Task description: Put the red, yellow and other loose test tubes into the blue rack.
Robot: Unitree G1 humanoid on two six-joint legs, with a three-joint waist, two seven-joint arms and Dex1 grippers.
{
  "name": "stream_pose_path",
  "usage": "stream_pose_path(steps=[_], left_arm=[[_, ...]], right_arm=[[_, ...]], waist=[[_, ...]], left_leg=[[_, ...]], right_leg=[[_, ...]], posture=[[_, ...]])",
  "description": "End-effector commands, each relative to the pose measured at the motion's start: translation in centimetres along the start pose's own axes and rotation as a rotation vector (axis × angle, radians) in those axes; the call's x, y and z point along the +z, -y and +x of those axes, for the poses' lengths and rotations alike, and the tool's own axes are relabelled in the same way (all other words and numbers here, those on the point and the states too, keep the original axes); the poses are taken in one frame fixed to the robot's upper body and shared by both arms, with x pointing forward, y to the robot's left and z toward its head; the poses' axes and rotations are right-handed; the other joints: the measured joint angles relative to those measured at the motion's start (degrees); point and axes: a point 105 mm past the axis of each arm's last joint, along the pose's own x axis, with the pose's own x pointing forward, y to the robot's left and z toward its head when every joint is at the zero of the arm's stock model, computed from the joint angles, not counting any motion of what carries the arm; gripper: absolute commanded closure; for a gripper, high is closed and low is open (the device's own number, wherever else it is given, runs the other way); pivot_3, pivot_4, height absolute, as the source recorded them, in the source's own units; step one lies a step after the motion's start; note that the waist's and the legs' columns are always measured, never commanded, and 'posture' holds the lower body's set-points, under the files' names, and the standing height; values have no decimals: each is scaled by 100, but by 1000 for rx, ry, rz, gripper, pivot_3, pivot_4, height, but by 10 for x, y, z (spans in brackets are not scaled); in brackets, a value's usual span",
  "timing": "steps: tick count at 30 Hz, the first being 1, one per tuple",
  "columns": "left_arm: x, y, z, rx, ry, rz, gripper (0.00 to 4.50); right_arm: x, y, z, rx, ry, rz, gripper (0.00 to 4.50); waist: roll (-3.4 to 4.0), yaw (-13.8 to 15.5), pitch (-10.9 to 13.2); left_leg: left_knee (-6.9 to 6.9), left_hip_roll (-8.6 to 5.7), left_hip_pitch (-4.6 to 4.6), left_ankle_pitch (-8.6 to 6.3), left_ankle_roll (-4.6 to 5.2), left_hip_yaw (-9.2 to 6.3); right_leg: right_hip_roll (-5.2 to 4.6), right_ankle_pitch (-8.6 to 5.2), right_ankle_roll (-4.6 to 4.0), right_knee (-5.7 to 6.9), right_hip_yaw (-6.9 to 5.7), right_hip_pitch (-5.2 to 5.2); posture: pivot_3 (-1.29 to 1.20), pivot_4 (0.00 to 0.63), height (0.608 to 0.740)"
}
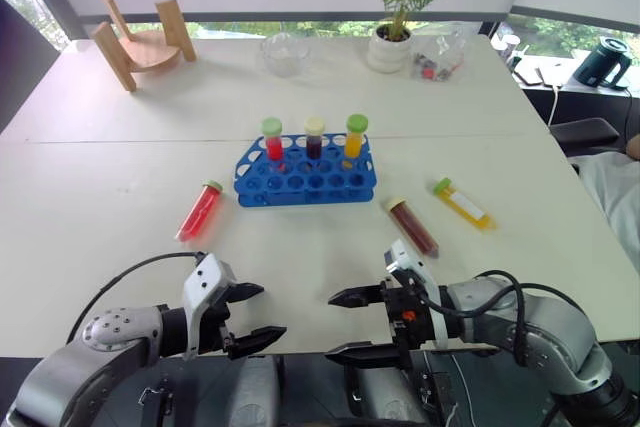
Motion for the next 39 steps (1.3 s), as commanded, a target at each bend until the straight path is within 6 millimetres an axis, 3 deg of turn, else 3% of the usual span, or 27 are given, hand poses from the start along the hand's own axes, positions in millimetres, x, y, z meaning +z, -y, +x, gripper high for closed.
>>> stream_pose_path(steps=[1,13,23,26,29,33,37,39], left_arm=[[4,6,-1,-32,-14,47,38],[16,1,1,-11,59,21,38],[19,-3,8,30,49,16,38],[39,-4,0,-7,77,-10,38],[62,-10,-13,-17,59,66,38],[97,-17,-30,-8,28,229,38],[125,-19,-39,-12,6,398,38],[134,-24,-40,12,-16,504,38]], right_arm=[[11,-9,1,27,22,-45,0],[15,-5,-1,1,18,-43,0],[20,14,-9,-91,16,-68,0],[49,21,-17,-132,116,-61,0],[95,18,-40,-101,215,-76,0],[142,40,-85,-288,138,-149,0],[166,90,-145,-664,-96,-218,0],[159,113,-174,-796,-294,-235,0]], waist=[[0,2,0],[0,6,0],[0,10,0],[0,4,0],[-2,-12,4],[4,14,9],[10,14,15],[11,-2,15]], left_leg=[[0,0,0,0,0,0],[0,0,-1,0,0,0],[0,0,-1,0,0,0],[4,0,-1,0,0,-1],[10,1,-1,0,0,-1],[8,-2,0,1,0,-1],[-6,-2,-16,0,2,11],[-12,-1,-17,-4,7,17]], right_leg=[[0,0,0,0,0,0],[0,0,0,0,0,0],[2,0,1,0,0,0],[2,1,2,1,0,2],[5,5,0,4,0,1],[5,5,0,6,-2,2],[-1,2,0,-4,0,-23],[0,2,0,-12,2,-28]], posture=[[0,150,740],[0,150,740],[0,150,740],[0,150,740],[0,150,740],[0,150,740],[0,150,740],[0,150,740]])
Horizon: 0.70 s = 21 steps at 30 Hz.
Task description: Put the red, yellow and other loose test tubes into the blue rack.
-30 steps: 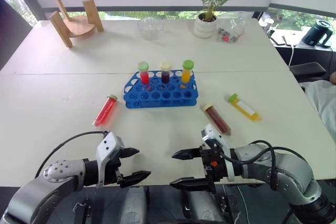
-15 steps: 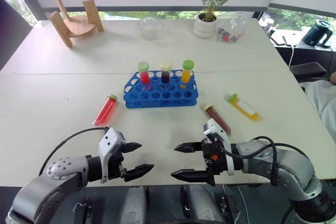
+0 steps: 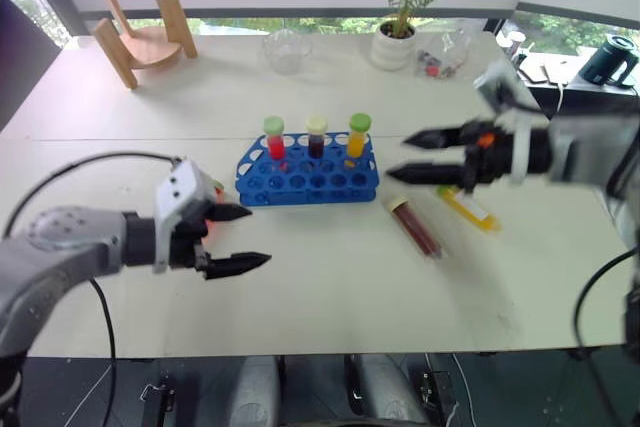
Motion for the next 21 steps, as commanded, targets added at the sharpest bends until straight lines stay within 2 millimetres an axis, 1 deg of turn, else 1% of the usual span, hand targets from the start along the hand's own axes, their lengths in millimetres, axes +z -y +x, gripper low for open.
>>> stream_pose_path(steps=[1,3,5,6,8,9,11,13,15,19,21], left_arm=[[12,-9,-2,17,-30,174,38],[16,-10,-1,13,-45,237,38],[17,-10,1,9,-57,271,38],[17,-9,4,4,-50,281,38],[16,-2,14,-20,-3,260,38],[15,5,20,-57,32,238,38],[15,17,29,-110,81,208,38],[15,22,35,-124,93,204,38],[12,22,39,-124,100,196,38],[7,18,45,-113,106,182,38],[-1,17,46,-104,67,197,0]], right_arm=[[-32,44,-11,-130,-313,-128,0],[-48,48,-17,-89,-445,-150,0],[-60,52,-18,-61,-518,-166,0],[-67,59,-16,-78,-541,-155,0],[-80,68,-13,-97,-581,-126,0],[-86,71,-9,-98,-592,-101,0],[-94,76,-6,-99,-606,-76,0],[-100,77,-2,-74,-627,-80,0],[-108,77,4,-42,-648,-62,0],[-120,83,20,-50,-685,-47,0],[-127,86,32,-47,-719,-86,542]], waist=[[0,-16,1],[0,-18,1],[4,-23,4],[5,-36,4],[12,-53,6],[12,-53,6],[12,-56,6],[12,-46,7],[12,-25,7],[12,-33,7],[6,-75,2]], left_leg=[[-1,0,1,-3,5,9],[-9,1,-2,-7,12,16],[-7,1,-10,-19,34,24],[-4,1,-18,-24,42,29],[4,3,-50,-27,48,37],[8,2,-54,-27,48,37],[17,4,-61,-27,47,36],[22,3,-65,-27,47,36],[27,3,-64,-26,46,36],[32,2,-58,-23,42,35],[33,2,-50,-22,40,36]], right_leg=[[0,0,1,0,6,-3],[1,2,6,-4,12,-12],[1,10,27,-2,16,-23],[1,11,30,4,20,-35],[2,12,33,18,30,-76],[2,12,33,24,30,-80],[2,13,33,30,29,-83],[2,14,34,33,29,-84],[1,16,37,35,30,-83],[3,18,38,37,30,-77],[3,20,40,38,31,-69]], posture=[[0,150,740],[0,150,740],[0,150,740],[0,150,740],[0,150,740],[0,150,740],[0,150,740],[0,150,740],[0,150,740],[0,150,740],[0,150,740]])
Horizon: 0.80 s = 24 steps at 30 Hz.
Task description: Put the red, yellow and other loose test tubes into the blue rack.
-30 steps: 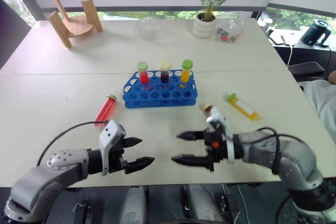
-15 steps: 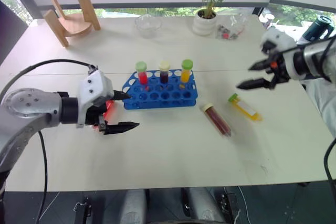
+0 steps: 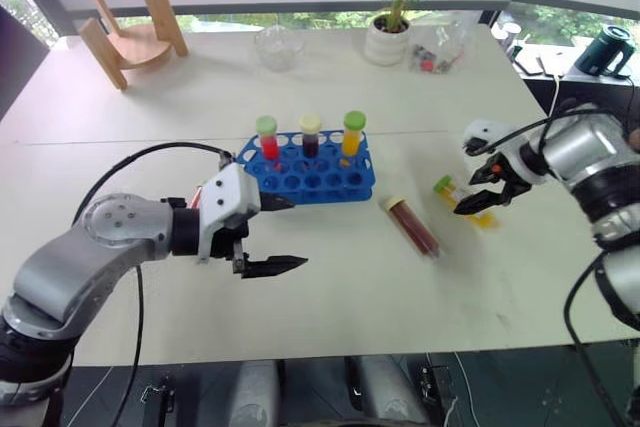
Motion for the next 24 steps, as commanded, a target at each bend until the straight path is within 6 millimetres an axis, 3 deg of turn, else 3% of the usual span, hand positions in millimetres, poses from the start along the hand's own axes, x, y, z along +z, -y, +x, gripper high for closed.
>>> stream_pose_path(steps=[1,6,7,10,14,17,21,22,24], left_arm=[[-7,0,-1,7,-41,47,0],[-6,6,-1,-10,-50,56,0],[-7,6,-2,-5,-59,55,0],[-17,3,-9,23,-113,51,0],[-24,-10,-31,100,-138,16,0],[-16,-26,-51,171,-60,-57,0],[-11,-40,-73,215,-31,-113,0],[-13,-42,-75,215,-46,-118,0],[-16,-43,-74,197,-69,-130,0]], right_arm=[[4,8,11,-43,-40,-53,930],[2,8,19,-22,-82,-92,3461],[1,7,20,-14,-81,-92,3669],[15,8,17,-20,25,-105,3669],[95,-8,-21,-19,587,-220,3669],[136,-34,-53,-75,991,-238,3669],[157,-78,-74,-103,1370,-15,3669],[159,-92,-70,-131,1428,8,3669],[156,-121,-45,-226,1435,-10,3669]], waist=[[-5,-57,-3],[-7,-113,-4],[-7,-115,-4],[-6,-130,-4],[-3,-201,-1],[3,-274,2],[4,-221,2],[4,-186,2],[2,-106,0]], left_leg=[[0,0,10,0,0,0],[-7,0,54,0,0,-2],[-9,0,67,0,0,-4],[-9,0,77,-1,0,-9],[-9,1,78,-1,0,-10],[-16,6,79,0,1,-13],[-20,7,60,0,0,-54],[-21,6,53,1,-2,-59],[-20,-1,49,2,-5,-59]], right_leg=[[0,0,0,0,0,10],[0,0,0,-1,-1,56],[1,-1,-1,-2,-2,72],[2,-1,-1,-3,-4,85],[2,-1,-1,-1,-3,85],[7,-1,-1,7,-2,80],[13,-12,-16,31,-29,65],[11,-13,-17,32,-35,60],[3,-14,-17,29,-38,58]], posture=[[0,150,740],[0,150,740],[0,150,740],[0,150,740],[0,150,740],[0,150,740],[0,150,740],[0,150,740],[0,150,740]])
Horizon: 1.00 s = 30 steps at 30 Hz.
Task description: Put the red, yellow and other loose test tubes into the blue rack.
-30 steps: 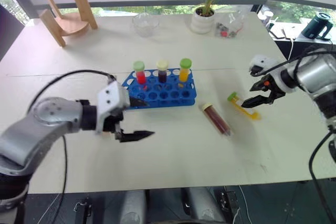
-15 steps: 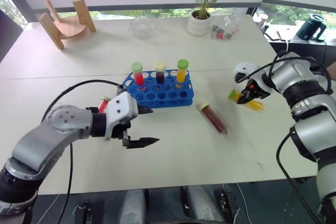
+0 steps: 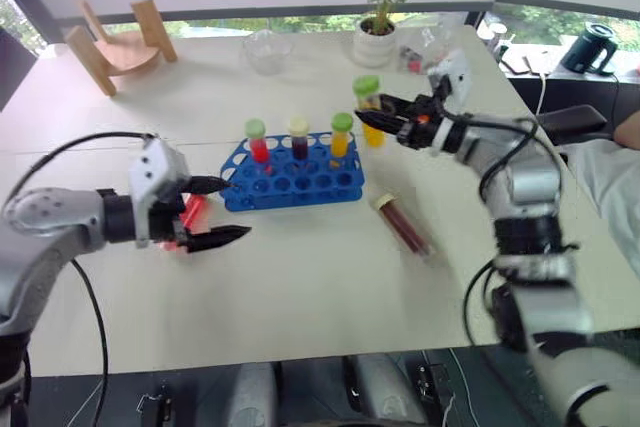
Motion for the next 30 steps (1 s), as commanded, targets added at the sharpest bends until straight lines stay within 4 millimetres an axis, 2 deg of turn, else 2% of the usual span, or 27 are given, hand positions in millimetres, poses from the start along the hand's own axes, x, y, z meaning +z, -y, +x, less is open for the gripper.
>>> stream_pose_path(steps=[1,3,7,14,21,30], left_arm=[[3,-2,-3,-23,-19,12,0],[3,-4,-2,-32,-33,18,0],[6,-8,2,-47,-38,25,0],[6,-7,10,-74,-44,27,0],[6,-8,12,-72,-44,21,0],[6,-8,14,-62,-41,16,0]], right_arm=[[-8,-33,-5,-112,82,-113,3669],[-15,-43,-6,-152,101,-83,3669],[-25,-48,-7,-202,105,-112,3669],[-42,-25,-11,-328,78,-135,3669],[-61,-30,-14,-325,25,-145,3669],[-67,-43,-5,-287,29,-121,3669]], waist=[[-3,63,-2],[-3,72,-2],[-4,38,-1],[-7,36,-3],[-7,36,-3],[-8,38,-4]], left_leg=[[-1,-2,0,0,-1,1],[3,-7,0,7,-13,8],[4,-8,4,38,-68,20],[-5,-1,19,42,-73,12],[-10,-1,12,40,-70,8],[-2,-1,14,40,-70,8]], right_leg=[[-2,0,1,-4,0,3],[-9,1,2,-10,2,8],[-7,6,7,-14,18,8],[4,12,8,-10,14,18],[4,12,9,-4,11,8],[3,12,9,-5,12,14]], posture=[[0,150,740],[0,150,740],[0,150,740],[0,150,740],[0,150,740],[0,150,740]])
